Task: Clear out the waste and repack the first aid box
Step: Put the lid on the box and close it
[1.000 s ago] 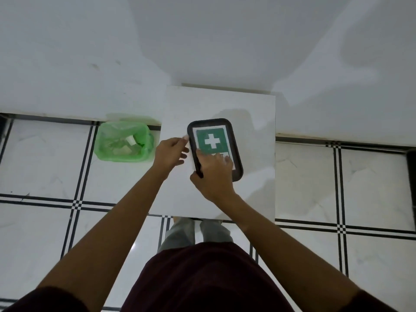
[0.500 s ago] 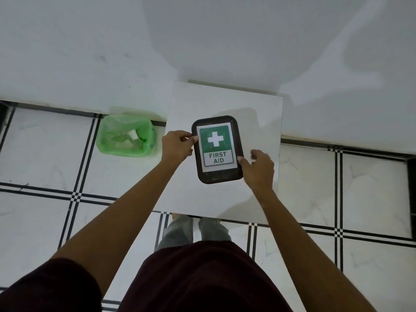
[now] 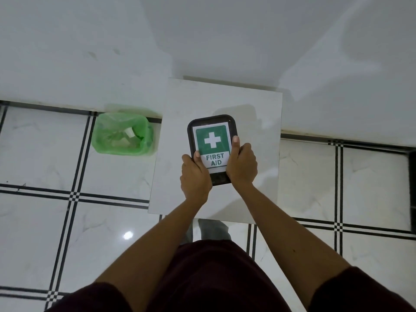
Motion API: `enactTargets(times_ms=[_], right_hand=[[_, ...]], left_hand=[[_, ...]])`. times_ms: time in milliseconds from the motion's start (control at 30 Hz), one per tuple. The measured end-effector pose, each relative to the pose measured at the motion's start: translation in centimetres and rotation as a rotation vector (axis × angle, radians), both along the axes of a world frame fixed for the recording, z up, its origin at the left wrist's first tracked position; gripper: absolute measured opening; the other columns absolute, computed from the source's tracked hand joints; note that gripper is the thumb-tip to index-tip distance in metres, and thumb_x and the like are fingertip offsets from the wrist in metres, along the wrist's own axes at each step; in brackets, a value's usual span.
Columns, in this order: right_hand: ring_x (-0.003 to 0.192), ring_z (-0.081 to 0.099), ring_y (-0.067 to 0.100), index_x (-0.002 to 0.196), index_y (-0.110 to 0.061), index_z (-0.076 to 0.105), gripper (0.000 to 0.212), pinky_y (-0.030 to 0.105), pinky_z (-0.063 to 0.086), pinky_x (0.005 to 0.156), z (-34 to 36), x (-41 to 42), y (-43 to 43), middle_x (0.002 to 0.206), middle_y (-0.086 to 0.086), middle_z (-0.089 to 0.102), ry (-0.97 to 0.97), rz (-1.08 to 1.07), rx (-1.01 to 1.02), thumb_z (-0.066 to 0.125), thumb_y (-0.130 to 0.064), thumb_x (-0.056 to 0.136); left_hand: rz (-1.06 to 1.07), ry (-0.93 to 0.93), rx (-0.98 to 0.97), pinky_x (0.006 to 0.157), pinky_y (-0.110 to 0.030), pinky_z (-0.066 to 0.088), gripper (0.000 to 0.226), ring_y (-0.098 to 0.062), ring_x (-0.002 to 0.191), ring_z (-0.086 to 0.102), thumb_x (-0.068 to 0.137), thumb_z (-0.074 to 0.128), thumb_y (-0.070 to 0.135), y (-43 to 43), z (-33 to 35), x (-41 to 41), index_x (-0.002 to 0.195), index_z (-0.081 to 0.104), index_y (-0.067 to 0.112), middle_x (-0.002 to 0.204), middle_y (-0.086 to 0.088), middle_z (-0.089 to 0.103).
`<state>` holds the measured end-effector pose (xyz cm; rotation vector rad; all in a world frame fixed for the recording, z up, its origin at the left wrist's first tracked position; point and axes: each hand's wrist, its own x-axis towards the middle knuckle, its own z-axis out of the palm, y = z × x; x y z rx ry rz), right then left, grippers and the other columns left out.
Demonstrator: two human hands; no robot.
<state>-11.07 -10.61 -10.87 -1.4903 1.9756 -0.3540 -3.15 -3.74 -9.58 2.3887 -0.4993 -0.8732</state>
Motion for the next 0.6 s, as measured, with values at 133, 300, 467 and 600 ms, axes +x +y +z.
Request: enactTargets(times_ms=[133,300,467,600], right_hand=[[0.066,0.063,0.018,0.085,-0.015,0.046,0.041,0.021,0.049,0.055,-0.7,-0.5,0.6,0.08,-0.002,0.06,-0.035,0.021,-0.054,0.033,-0.052,0.097],[0.062,0.061,0.016,0.087,-0.014,0.051,0.042,0.015,0.043,0.05,-1.1,-0.6,0.5,0.079,-0.001,0.061,-0.044,-0.013,-0.048,0.032,-0.05,0.098],[0.062,0.06,0.016,0.089,-0.013,0.055,0.044,0.015,0.043,0.052,-1.3,-0.6,0.4,0.078,-0.003,0.06,-0.05,-0.012,-0.062,0.03,-0.048,0.099],[0.064,0.062,0.018,0.09,-0.014,0.057,0.05,0.018,0.042,0.051,-1.0,-0.9,0.1,0.077,-0.002,0.06,-0.036,0.03,-0.015,0.024,-0.05,0.099]], left_hand=[[-0.127,-0.052,-0.023,0.062,-0.032,0.057,0.032,-0.016,0.073,0.063,0.098,0.024,0.05,0.1,-0.7,0.8,0.098,0.037,0.021,0.09,0.002,0.059],[-0.195,-0.078,-0.024,0.059,-0.029,0.058,0.042,-0.015,0.071,0.065,0.096,0.024,0.053,-0.4,-0.8,1.2,0.103,0.042,0.016,0.089,0.001,0.062],[-0.21,-0.119,0.003,0.06,-0.032,0.058,0.043,-0.018,0.069,0.065,0.095,0.022,0.053,-0.8,-1.0,1.3,0.098,0.043,0.017,0.086,-0.002,0.064],[-0.213,-0.193,0.056,0.058,-0.032,0.046,0.045,-0.024,0.067,0.06,0.096,0.022,0.052,-1.4,-0.2,1.9,0.086,0.044,0.014,0.077,-0.006,0.061]])
